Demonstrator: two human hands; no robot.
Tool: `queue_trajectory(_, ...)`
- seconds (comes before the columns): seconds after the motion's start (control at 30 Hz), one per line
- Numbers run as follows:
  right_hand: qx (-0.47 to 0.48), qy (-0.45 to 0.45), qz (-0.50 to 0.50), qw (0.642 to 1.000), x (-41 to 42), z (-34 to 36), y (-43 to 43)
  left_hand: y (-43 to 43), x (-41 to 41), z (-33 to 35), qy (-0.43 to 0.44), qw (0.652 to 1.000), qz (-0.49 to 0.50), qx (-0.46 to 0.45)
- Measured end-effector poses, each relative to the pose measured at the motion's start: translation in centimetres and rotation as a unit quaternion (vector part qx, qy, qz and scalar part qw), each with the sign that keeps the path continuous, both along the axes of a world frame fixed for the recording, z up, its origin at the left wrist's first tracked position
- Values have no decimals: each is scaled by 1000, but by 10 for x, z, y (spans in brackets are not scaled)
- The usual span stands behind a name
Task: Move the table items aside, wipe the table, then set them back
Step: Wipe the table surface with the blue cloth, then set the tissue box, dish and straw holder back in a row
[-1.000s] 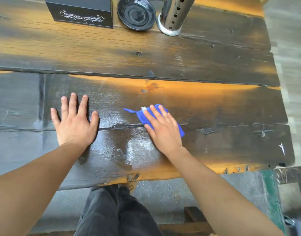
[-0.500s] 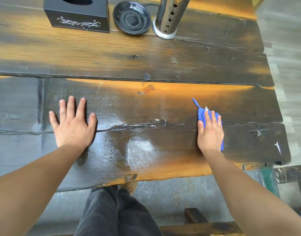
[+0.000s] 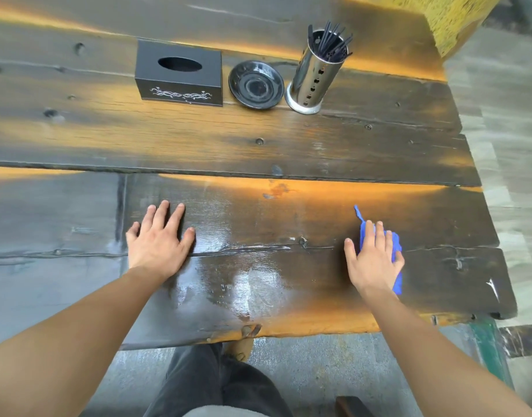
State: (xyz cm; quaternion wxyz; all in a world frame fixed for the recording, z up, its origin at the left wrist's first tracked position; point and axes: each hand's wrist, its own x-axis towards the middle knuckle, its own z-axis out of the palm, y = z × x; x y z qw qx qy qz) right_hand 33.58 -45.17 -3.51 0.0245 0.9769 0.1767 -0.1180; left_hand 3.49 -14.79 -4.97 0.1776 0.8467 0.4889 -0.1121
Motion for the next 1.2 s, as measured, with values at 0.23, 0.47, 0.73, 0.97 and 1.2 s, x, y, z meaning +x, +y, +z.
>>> queue_trajectory(0.23,28,32,105,994,-40,15,67,23,-4,28,12,997,-50,-50)
queue_trajectory(0.47,60,77,208,973,-54,31,160,58,-2,39,-14,995,-66,-70)
queue_trajectory(0.73,93,79,298,947,-33,51,307,148,3,27,-102,994,8,-42)
queue_trajectory(0.97,113,33,349,930,-8,64,443,224,0,5,-53,998,20,28)
queue_trajectory(1.2,53,39,382,922,8,53,533,242,-14,-22,16,999,15,39)
